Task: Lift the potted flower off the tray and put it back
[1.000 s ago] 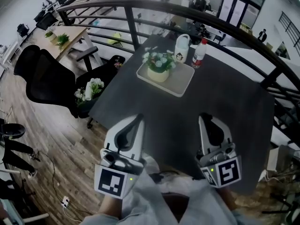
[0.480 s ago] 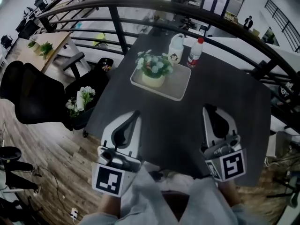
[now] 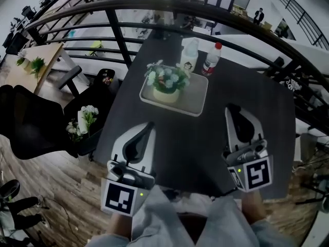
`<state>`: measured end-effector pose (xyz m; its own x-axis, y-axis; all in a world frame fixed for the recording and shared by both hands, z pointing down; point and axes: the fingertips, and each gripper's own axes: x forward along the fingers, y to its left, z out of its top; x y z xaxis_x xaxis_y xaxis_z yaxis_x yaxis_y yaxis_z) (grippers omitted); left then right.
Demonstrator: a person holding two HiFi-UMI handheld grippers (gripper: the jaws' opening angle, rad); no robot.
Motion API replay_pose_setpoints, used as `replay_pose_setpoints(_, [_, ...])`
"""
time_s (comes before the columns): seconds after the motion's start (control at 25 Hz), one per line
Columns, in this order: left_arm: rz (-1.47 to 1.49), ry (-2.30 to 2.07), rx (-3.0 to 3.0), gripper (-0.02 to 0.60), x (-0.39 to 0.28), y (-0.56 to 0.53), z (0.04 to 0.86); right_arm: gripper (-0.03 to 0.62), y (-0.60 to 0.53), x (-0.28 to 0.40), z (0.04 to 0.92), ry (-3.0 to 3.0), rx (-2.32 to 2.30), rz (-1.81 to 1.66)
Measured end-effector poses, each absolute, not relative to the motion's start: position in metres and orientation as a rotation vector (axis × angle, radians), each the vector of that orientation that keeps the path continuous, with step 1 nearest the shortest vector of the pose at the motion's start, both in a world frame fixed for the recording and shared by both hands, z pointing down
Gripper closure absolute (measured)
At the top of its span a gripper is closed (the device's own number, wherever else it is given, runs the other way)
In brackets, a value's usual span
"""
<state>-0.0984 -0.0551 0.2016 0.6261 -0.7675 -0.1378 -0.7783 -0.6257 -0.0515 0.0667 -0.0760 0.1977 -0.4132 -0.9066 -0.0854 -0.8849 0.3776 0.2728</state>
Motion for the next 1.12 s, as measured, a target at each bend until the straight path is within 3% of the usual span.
replay_pose_setpoints(1.12, [0.090,1.337,-2.823,0.592,-0.093,-0.132,0.258,0.594,-0.146,0.051,0.267,-2.561,1.563,-0.206])
